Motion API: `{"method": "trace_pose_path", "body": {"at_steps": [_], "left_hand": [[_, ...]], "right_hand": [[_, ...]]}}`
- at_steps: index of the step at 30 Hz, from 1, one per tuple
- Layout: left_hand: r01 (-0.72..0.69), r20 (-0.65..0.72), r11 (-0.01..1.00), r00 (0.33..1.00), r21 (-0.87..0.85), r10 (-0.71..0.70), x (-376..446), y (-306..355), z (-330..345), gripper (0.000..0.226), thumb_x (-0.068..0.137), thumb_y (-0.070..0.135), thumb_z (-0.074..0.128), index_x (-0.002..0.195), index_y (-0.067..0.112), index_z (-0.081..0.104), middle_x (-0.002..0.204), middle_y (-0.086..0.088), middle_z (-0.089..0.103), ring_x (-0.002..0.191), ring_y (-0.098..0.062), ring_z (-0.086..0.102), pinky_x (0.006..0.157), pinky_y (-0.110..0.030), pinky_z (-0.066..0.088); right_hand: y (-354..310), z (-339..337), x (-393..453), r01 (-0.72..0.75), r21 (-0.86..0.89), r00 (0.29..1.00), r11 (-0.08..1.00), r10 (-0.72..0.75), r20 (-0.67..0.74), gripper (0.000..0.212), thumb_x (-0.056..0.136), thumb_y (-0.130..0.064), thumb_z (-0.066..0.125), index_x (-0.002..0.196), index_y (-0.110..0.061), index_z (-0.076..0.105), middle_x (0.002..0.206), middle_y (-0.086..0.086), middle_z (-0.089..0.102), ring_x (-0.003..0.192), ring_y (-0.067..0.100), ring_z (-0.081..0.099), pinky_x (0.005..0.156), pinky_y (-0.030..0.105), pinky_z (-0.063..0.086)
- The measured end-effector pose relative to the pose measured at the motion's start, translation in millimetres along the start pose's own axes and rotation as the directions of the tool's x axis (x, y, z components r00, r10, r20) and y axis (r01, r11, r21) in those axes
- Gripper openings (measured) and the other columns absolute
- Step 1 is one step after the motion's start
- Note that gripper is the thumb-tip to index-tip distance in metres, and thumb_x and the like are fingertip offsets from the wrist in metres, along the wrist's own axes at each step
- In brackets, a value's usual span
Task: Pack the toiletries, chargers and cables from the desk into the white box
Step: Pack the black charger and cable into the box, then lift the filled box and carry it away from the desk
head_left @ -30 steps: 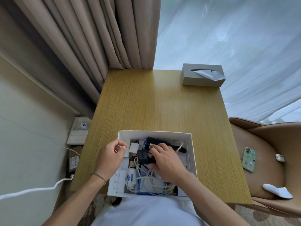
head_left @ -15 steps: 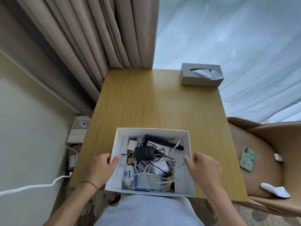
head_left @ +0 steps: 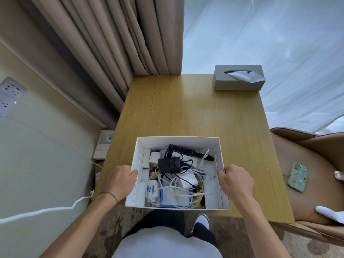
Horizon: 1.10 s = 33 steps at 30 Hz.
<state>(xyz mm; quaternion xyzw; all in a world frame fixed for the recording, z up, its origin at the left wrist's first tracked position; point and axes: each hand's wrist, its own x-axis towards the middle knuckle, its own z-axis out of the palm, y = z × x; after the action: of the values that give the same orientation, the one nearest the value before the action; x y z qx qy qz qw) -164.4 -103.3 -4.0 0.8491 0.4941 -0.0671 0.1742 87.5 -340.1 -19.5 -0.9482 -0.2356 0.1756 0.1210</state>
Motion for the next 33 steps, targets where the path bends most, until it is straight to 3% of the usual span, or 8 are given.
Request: {"method": "trace_pose_path", "body": {"at_steps": [2, 9, 16, 23, 29, 33], "left_hand": [[-0.014, -0.014, 0.997, 1.000, 0.075, 0.015, -4, 1, -10, 0.052, 0.097, 0.037, 0.052, 0.052, 0.022, 0.031, 0.048, 0.007, 0.026, 0.042, -0.013, 0.025, 0.047, -0.025, 0.021], [-0.133, -0.018, 0.987, 0.991, 0.093, 0.135, 12, 21, -39, 0.050, 0.098, 0.037, 0.051, 0.053, 0.021, 0.035, 0.048, 0.007, 0.026, 0.041, -0.011, 0.024, 0.046, -0.023, 0.022], [-0.344, 0.082, 0.939, 0.936, 0.012, 0.342, 39, 40, -47, 0.049, 0.099, 0.027, 0.052, 0.053, 0.019, 0.035, 0.048, 0.006, 0.025, 0.042, -0.011, 0.020, 0.043, -0.023, 0.016], [-0.549, 0.172, 0.836, 0.826, 0.026, 0.537, 52, 56, -46, 0.049, 0.097, 0.028, 0.050, 0.051, 0.020, 0.037, 0.046, 0.006, 0.030, 0.041, -0.012, 0.023, 0.042, -0.023, 0.020], [-0.682, 0.237, 0.731, 0.714, 0.025, 0.658, 34, 80, -38, 0.048, 0.097, 0.029, 0.049, 0.051, 0.017, 0.040, 0.048, 0.002, 0.041, 0.044, -0.014, 0.030, 0.044, -0.025, 0.024], [-0.787, 0.264, 0.610, 0.610, 0.091, 0.747, 3, 102, -35, 0.051, 0.097, 0.028, 0.050, 0.050, 0.019, 0.034, 0.046, 0.005, 0.034, 0.042, -0.013, 0.026, 0.042, -0.023, 0.020]], "right_hand": [[-1, -4, -4, -0.013, 0.032, 1.000, 0.999, 0.014, -0.011, 0.048, 0.097, -0.034, 0.051, 0.054, -0.014, 0.043, 0.052, 0.000, 0.050, 0.045, 0.017, 0.040, 0.045, 0.024, 0.028], [2, -16, -27, -0.138, 0.125, 0.988, 0.982, 0.146, -0.055, 0.050, 0.096, -0.035, 0.054, 0.054, -0.016, 0.034, 0.050, -0.002, 0.037, 0.046, 0.016, 0.032, 0.047, 0.029, 0.022], [1, -17, -69, -0.322, 0.144, 0.929, 0.936, 0.342, -0.142, 0.052, 0.097, -0.037, 0.055, 0.053, -0.014, 0.038, 0.052, 0.001, 0.045, 0.047, 0.019, 0.040, 0.045, 0.031, 0.022], [-3, -3, -130, -0.531, 0.209, 0.810, 0.821, 0.565, -0.159, 0.051, 0.097, -0.033, 0.054, 0.052, -0.014, 0.038, 0.052, 0.001, 0.045, 0.047, 0.019, 0.040, 0.047, 0.031, 0.024], [-1, 3, -200, -0.640, 0.324, 0.698, 0.697, 0.704, -0.134, 0.051, 0.096, -0.029, 0.057, 0.053, -0.015, 0.033, 0.049, -0.001, 0.031, 0.045, 0.019, 0.027, 0.050, 0.031, 0.023], [6, 13, -252, -0.702, 0.388, 0.600, 0.597, 0.789, -0.128, 0.049, 0.096, -0.028, 0.056, 0.055, -0.016, 0.032, 0.050, -0.001, 0.028, 0.045, 0.017, 0.024, 0.050, 0.029, 0.021]]}}
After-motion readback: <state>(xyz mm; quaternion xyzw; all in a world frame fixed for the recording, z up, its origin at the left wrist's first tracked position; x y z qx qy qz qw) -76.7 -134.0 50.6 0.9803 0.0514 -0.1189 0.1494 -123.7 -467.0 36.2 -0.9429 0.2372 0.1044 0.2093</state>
